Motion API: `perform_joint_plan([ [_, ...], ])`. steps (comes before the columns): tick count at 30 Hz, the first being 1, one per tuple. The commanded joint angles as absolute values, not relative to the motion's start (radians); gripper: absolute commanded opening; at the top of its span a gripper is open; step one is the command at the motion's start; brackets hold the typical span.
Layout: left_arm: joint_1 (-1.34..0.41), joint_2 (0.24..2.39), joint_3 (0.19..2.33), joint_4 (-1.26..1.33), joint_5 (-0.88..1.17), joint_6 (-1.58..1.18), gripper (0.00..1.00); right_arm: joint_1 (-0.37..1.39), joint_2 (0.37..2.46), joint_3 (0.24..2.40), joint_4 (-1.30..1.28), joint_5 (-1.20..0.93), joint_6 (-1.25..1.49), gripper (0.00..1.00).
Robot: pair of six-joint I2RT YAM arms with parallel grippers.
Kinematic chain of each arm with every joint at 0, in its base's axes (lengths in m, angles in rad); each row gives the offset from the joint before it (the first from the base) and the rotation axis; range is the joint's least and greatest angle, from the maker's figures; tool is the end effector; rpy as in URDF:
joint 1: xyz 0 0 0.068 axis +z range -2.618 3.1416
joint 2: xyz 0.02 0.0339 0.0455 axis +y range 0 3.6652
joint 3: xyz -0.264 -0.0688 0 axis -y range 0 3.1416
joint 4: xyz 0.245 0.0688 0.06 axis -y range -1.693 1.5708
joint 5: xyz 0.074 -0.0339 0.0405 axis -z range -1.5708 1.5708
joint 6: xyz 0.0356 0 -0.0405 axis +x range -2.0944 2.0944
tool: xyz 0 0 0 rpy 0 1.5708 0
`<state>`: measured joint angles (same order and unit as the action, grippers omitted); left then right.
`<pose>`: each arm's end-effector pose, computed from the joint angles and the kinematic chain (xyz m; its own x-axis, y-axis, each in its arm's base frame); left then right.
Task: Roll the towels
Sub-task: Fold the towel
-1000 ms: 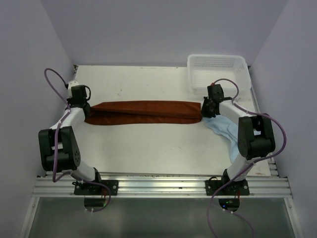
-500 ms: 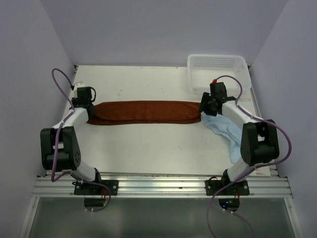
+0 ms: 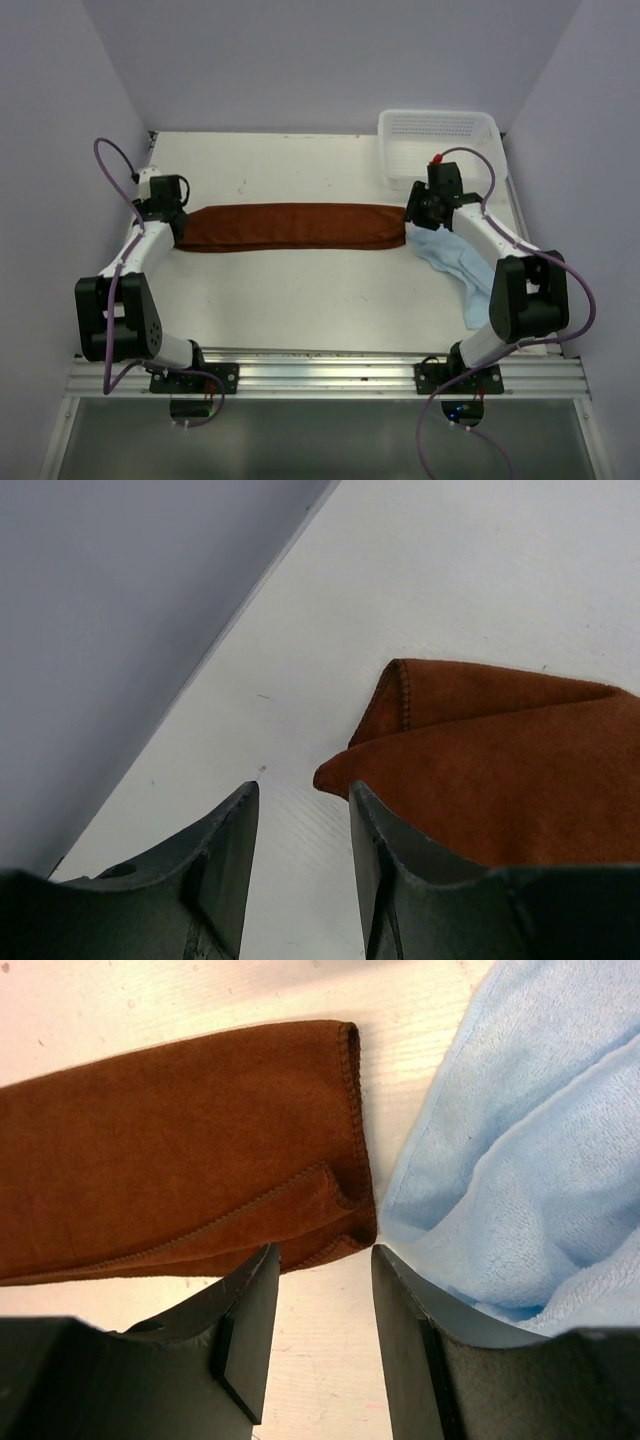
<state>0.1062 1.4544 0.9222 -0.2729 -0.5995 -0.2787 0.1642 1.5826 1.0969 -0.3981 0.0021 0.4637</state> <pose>0.2987 0.0520 0.2286 -0.5581 -0.2879 -0.7782 -0.6552 0.7284 0.2004 0.3328 0.0551 0.2314 -0.7547 0.3283 -0.5680 0.1961 0.9391 0.2822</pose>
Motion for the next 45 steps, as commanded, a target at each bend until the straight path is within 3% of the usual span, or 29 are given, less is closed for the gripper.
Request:
perform_joint_plan([
  [1, 0.121, 1.427, 0.963, -0.285, -0.592, -0.313, 0.46, 0.163, 1.558, 1.144, -0.385, -0.040, 0.486, 0.44],
  [5, 0.129, 1.446, 0.980, -0.282, -0.517, -0.314, 0.46, 0.163, 1.594, 1.167, -0.377, -0.064, 0.495, 0.33],
  [11, 0.130, 1.508, 1.008, -0.281, -0.460, -0.324, 0.46, 0.164, 1.655, 1.178, -0.356, -0.107, 0.503, 0.28],
  [37, 0.146, 1.563, 1.034, -0.250, -0.426, -0.304, 0.46, 0.204, 1.759, 1.063, -0.347, -0.041, 0.463, 0.21],
  [45, 0.184, 1.589, 1.048, -0.275, -0.407, -0.316, 0.46, 0.202, 1.645, 1.118, -0.422, -0.009, 0.466, 0.19],
])
